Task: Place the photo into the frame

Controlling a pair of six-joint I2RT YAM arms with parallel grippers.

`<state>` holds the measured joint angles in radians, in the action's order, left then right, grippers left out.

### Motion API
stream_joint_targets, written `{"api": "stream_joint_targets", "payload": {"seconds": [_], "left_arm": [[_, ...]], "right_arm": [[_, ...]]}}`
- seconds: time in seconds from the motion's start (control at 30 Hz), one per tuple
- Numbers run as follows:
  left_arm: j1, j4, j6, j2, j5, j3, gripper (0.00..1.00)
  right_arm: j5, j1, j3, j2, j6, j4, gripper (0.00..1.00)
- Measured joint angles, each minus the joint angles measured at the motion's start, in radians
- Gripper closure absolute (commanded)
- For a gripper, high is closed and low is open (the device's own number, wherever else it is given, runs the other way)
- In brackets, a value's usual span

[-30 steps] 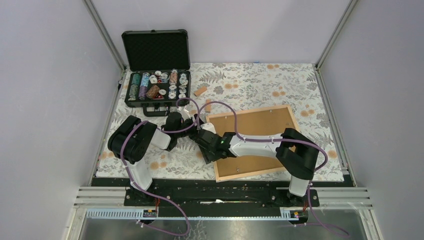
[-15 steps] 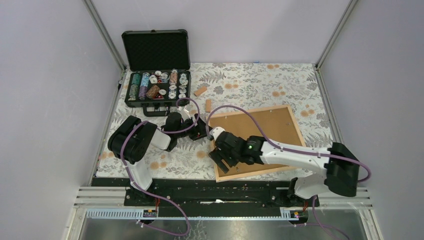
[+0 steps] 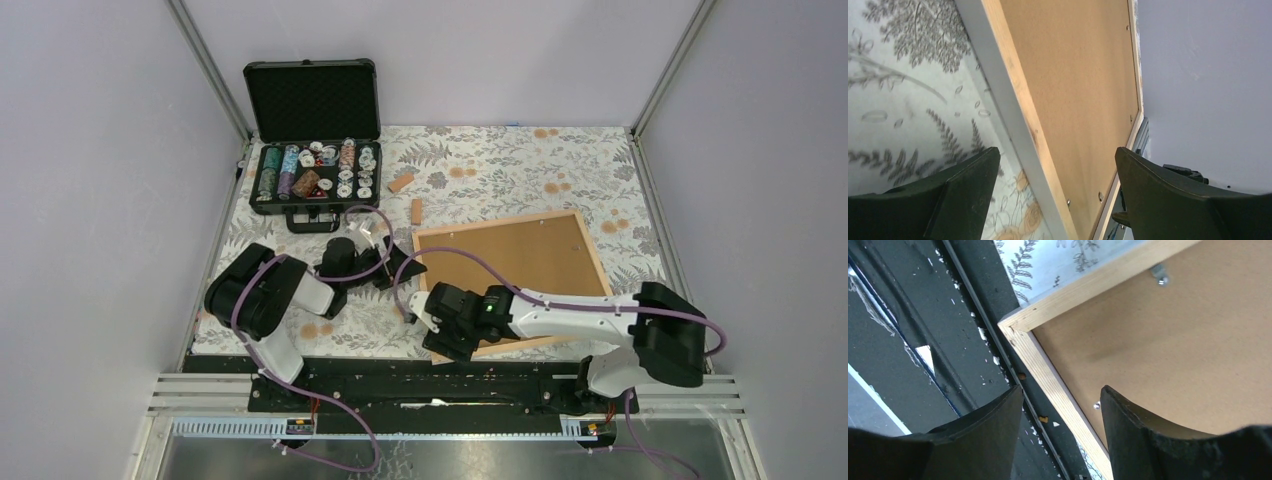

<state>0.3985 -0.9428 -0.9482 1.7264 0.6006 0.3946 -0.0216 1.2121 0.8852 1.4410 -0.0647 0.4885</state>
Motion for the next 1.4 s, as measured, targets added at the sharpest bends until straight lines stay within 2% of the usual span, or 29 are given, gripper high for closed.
{"api": "stream_joint_targets", "payload": {"seconds": [0.17,0.27,0.37,0.43,0.5,0.53,0.6,0.63,0.8,1.0,1.17,1.3,1.4], "left_arm": [[-0.001,-0.025,-0.003,-0.079,-0.047,-0.095,0.09],[-0.005,-0.024,-0.004,-0.110,-0.085,-0.121,0.09],[-0.015,-0.027,-0.014,-0.124,-0.121,-0.135,0.09],[-0.024,-0.040,-0.025,-0.133,-0.140,-0.151,0.10],[-0.039,-0.062,-0.040,-0.146,-0.162,-0.179,0.10],[-0.045,-0.073,-0.048,-0.154,-0.171,-0.195,0.10],[-0.055,-0.092,-0.060,-0.167,-0.187,-0.219,0.10],[-0.059,-0.102,-0.065,-0.171,-0.194,-0.229,0.10],[-0.068,-0.129,-0.081,-0.182,-0.213,-0.256,0.10],[-0.068,-0.139,-0.090,-0.182,-0.217,-0.257,0.10],[-0.068,-0.154,-0.093,-0.182,-0.219,-0.259,0.10],[-0.068,-0.163,-0.094,-0.182,-0.219,-0.259,0.10],[-0.068,-0.171,-0.096,-0.182,-0.218,-0.259,0.10]], "right_arm": [[-0.018,0.029,0.000,0.064,-0.021,-0.011,0.35],[-0.021,0.040,0.000,0.108,-0.022,-0.025,0.40],[-0.003,0.052,0.011,0.135,-0.026,-0.036,0.56],[0.020,0.056,0.017,0.145,-0.022,-0.042,0.60],[0.031,0.060,0.018,0.146,-0.008,-0.052,0.68],[0.038,0.063,0.018,0.146,-0.002,-0.058,0.74],[0.069,0.064,0.011,0.145,0.009,-0.084,0.94],[0.084,0.064,0.007,0.143,0.009,-0.098,1.00],[0.179,0.040,-0.030,0.127,0.023,-0.219,1.00],[0.232,-0.142,-0.002,0.169,0.086,-0.260,1.00],[0.320,-0.262,0.187,0.332,0.089,-0.207,1.00],[0.298,-0.348,0.317,0.420,0.100,-0.162,1.00],[0.258,-0.425,0.478,0.526,0.151,-0.101,1.00]]}}
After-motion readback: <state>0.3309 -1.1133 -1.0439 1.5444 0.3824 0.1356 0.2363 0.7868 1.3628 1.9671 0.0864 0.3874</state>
